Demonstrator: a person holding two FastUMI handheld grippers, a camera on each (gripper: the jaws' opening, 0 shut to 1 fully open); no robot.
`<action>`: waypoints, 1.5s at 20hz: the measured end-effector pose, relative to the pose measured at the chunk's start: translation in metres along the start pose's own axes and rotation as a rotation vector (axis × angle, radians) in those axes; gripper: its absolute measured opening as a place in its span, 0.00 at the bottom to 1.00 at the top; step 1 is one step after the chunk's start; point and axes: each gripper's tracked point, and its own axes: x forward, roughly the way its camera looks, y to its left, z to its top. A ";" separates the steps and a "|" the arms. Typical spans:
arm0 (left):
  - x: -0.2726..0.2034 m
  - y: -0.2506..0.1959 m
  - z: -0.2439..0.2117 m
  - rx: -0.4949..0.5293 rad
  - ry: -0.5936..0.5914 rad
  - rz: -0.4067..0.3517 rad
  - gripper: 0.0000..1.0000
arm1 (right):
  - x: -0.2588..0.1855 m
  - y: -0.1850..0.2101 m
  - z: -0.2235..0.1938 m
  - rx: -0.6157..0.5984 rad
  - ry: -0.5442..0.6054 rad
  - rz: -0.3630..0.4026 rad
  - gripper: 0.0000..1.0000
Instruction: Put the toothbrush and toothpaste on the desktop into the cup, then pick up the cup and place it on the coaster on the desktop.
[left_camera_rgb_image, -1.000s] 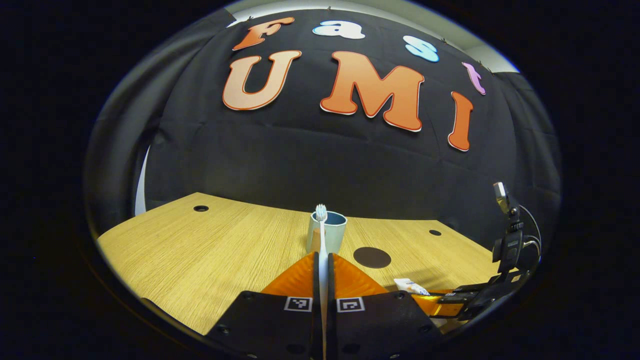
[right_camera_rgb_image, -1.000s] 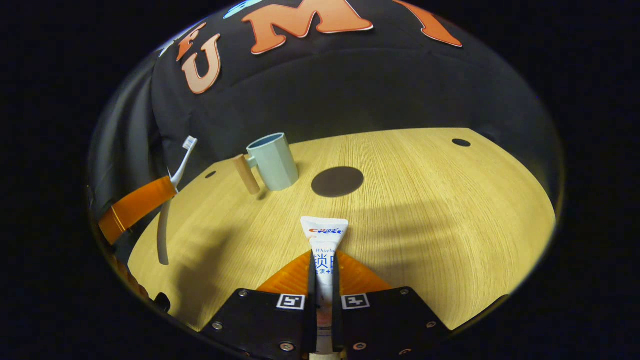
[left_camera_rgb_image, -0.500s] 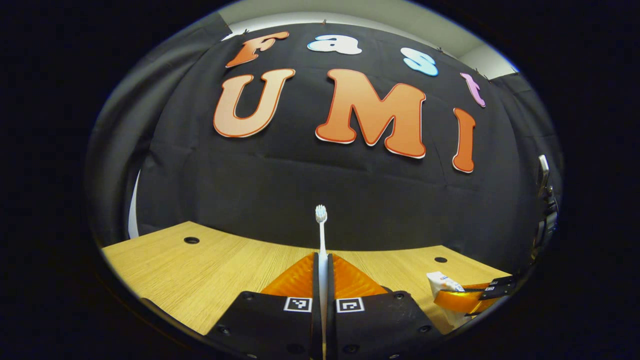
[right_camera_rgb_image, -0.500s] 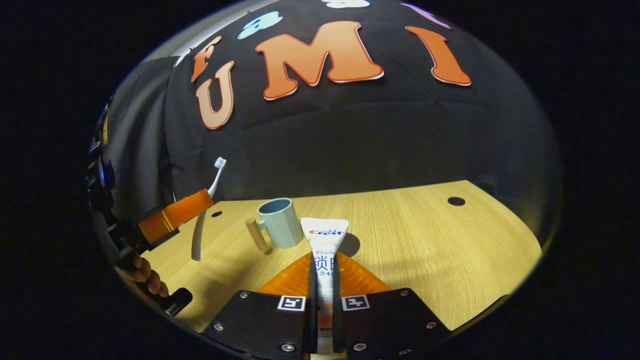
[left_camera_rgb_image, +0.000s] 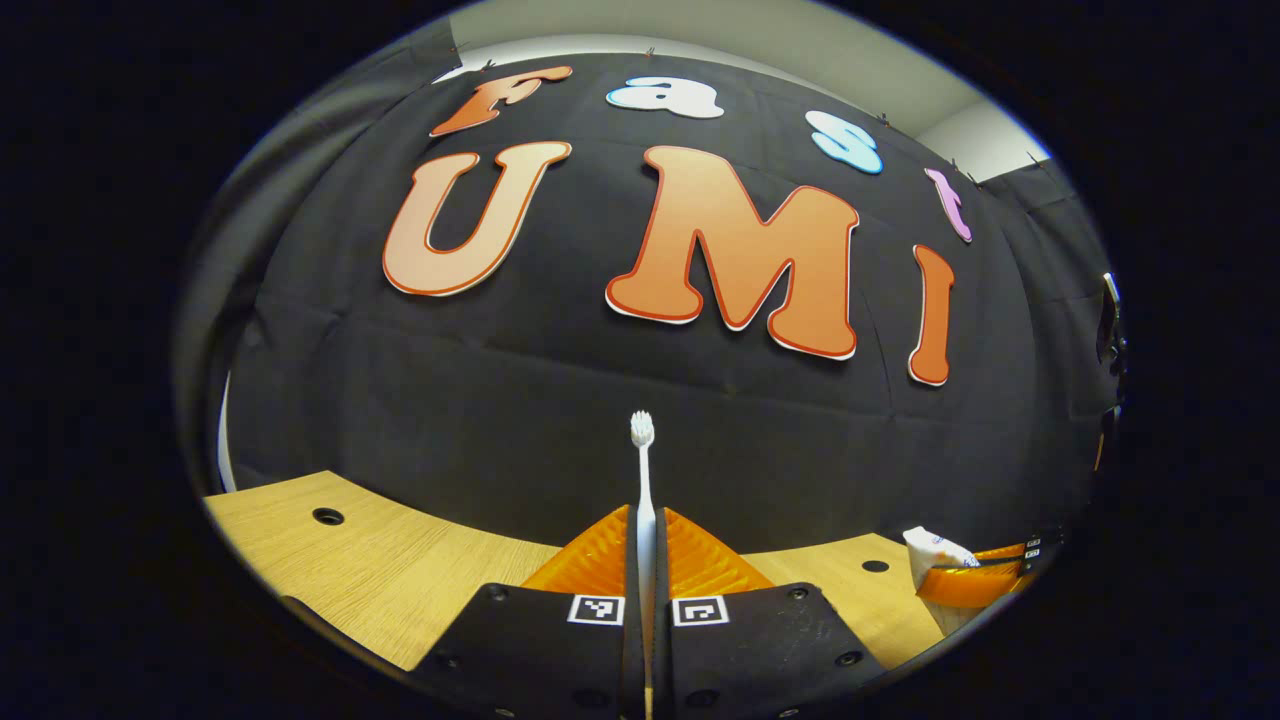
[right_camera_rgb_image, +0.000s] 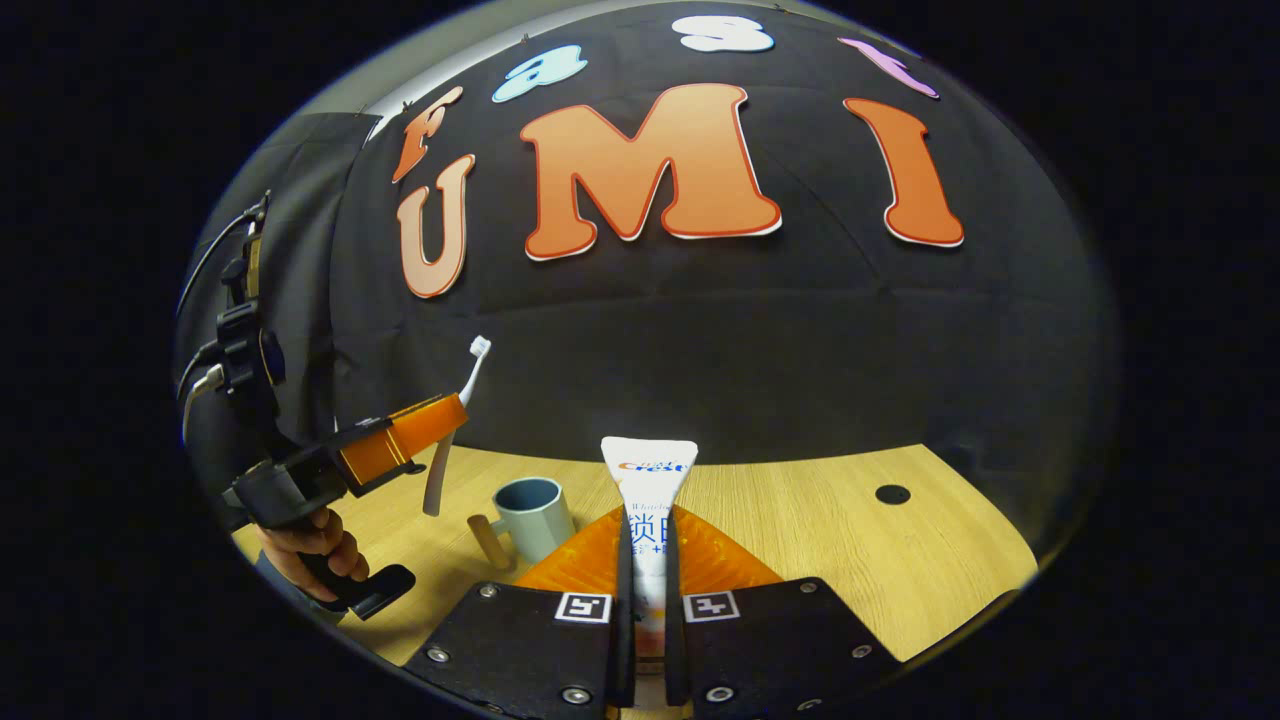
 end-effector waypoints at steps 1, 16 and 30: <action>0.007 0.001 0.003 -0.005 -0.008 -0.006 0.03 | 0.004 0.001 0.007 0.003 -0.010 0.007 0.12; 0.075 0.011 -0.035 -0.031 0.056 -0.089 0.03 | 0.065 0.024 0.062 -0.019 -0.108 0.113 0.12; 0.095 0.031 -0.092 -0.038 0.162 -0.090 0.03 | 0.085 0.043 0.059 -0.008 -0.100 0.175 0.12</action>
